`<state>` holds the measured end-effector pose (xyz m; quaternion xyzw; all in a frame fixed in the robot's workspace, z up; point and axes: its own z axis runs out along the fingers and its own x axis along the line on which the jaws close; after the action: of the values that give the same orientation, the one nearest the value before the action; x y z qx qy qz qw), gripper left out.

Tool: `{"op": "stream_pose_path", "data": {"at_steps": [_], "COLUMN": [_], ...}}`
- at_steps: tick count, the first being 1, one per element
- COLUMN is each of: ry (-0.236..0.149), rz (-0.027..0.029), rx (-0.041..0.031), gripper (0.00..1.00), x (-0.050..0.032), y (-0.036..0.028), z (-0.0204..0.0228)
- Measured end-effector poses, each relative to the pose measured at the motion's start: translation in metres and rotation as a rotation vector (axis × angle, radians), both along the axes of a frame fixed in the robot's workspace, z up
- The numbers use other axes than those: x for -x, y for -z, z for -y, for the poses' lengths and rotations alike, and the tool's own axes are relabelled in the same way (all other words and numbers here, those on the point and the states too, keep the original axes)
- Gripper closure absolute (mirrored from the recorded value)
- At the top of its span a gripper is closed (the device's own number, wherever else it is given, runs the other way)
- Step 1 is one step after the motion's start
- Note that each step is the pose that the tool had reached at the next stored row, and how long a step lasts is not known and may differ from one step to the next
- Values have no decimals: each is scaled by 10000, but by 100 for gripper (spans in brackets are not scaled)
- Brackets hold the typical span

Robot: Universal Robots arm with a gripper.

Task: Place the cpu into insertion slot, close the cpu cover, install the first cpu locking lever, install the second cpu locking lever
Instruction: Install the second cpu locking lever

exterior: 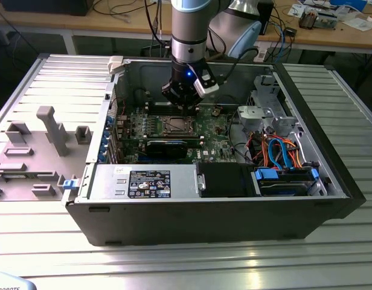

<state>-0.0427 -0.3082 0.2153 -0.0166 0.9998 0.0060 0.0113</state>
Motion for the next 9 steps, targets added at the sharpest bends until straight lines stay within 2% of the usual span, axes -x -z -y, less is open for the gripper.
{"op": "stream_pose_path", "data": {"at_steps": [6, 9], "ry": [2, 2], "rz": [1, 1], "rx": [3, 5], "gripper": [89, 89], "x": [0, 0], "y": [1, 1], "z": [76, 94]}}
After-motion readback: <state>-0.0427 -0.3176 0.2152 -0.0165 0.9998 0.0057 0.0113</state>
